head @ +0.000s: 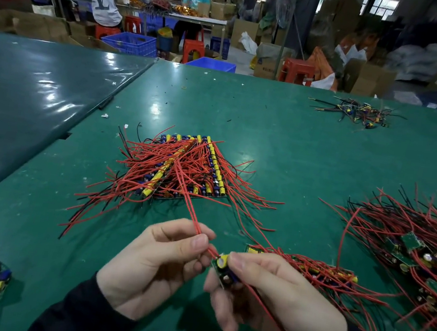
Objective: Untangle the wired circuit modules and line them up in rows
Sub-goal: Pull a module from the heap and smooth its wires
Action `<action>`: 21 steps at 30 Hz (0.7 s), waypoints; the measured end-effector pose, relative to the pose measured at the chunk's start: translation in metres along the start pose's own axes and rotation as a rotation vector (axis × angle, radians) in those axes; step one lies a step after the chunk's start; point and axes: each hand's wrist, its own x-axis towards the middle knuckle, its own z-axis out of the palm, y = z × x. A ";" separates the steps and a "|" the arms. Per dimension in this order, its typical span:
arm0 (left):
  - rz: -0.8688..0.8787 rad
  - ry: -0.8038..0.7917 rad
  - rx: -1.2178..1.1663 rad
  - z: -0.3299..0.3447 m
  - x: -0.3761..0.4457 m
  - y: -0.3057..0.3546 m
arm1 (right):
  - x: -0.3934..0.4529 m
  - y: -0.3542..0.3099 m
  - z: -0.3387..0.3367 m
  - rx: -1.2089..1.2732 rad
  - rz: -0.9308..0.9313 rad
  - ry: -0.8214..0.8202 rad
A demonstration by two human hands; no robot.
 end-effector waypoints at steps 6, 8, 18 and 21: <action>0.093 -0.079 0.034 0.004 -0.003 -0.002 | -0.003 -0.002 0.000 0.123 0.081 -0.189; 0.160 -0.045 0.065 0.007 -0.003 -0.003 | -0.004 -0.003 0.000 0.093 0.063 -0.177; 0.573 0.227 0.512 0.011 -0.002 -0.007 | -0.001 0.010 0.003 -0.458 -0.160 0.175; 0.564 0.231 0.536 0.014 -0.002 -0.008 | -0.001 0.009 0.001 -0.577 -0.144 0.244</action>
